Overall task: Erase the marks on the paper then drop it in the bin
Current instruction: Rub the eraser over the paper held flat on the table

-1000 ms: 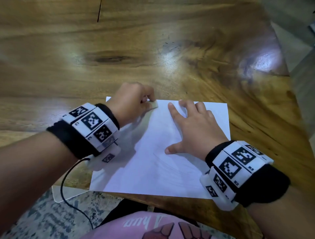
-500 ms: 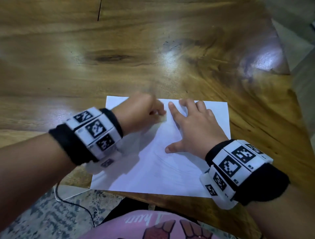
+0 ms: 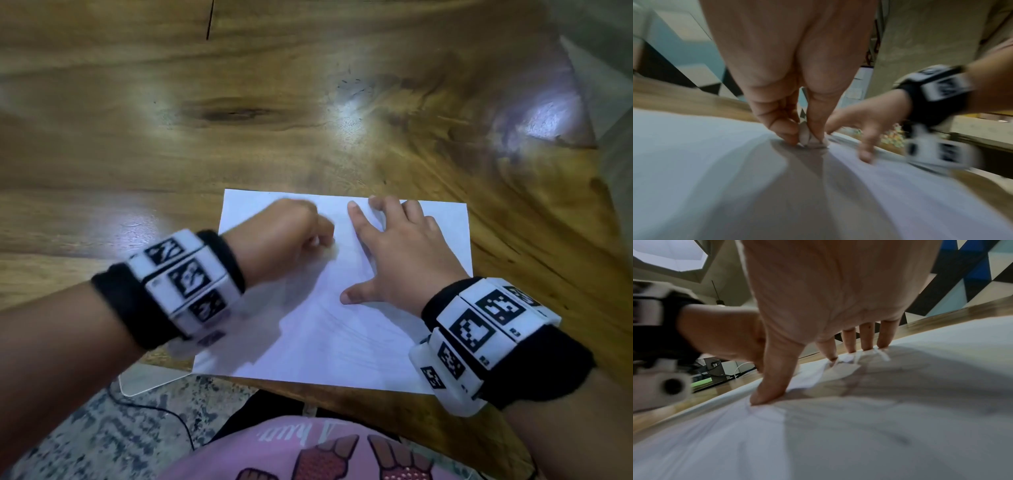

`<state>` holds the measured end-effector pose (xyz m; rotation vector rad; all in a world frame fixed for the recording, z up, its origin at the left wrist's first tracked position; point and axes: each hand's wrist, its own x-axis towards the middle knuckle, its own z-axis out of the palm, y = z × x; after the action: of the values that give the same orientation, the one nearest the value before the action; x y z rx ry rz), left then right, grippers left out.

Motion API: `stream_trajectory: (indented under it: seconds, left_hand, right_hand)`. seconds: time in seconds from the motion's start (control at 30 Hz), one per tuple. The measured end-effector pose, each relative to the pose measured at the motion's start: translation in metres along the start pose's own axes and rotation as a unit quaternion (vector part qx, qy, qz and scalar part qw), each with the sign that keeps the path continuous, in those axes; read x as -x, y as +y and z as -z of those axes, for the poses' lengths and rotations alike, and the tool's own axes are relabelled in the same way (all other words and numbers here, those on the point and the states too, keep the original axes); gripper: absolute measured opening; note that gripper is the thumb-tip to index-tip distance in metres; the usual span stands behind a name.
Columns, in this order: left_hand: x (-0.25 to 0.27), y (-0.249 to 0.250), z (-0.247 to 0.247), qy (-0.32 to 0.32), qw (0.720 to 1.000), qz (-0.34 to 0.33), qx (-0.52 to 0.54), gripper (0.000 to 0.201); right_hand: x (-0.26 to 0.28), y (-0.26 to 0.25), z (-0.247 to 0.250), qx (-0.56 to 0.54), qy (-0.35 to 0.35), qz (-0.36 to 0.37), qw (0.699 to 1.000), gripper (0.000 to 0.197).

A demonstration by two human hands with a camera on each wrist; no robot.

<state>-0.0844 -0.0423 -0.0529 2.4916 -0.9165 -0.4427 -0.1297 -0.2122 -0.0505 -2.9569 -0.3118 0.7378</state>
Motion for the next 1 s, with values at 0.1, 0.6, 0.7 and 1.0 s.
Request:
stream_trajectory:
  seconds: [0.1, 0.6, 0.7, 1.0]
  left_hand:
    - [0.034, 0.003, -0.005, -0.092, 0.995, -0.019, 0.024, 0.015]
    - [0.054, 0.009, -0.012, -0.085, 0.994, 0.005, 0.072, 0.015]
    - [0.028, 0.003, 0.0, -0.042, 0.998, 0.022, 0.05, 0.014]
    - [0.048, 0.012, -0.016, -0.035, 0.997, 0.002, 0.071, 0.009]
  right_hand:
    - [-0.001, 0.0, -0.001, -0.001, 0.001, 0.0, 1.0, 0.119]
    - [0.0, 0.0, -0.001, 0.0, 0.0, 0.003, 1.0, 0.119]
    - [0.0, 0.0, -0.001, -0.001, 0.002, 0.003, 1.0, 0.118]
    - [0.0, 0.001, -0.001, -0.005, 0.003, 0.002, 1.0, 0.119]
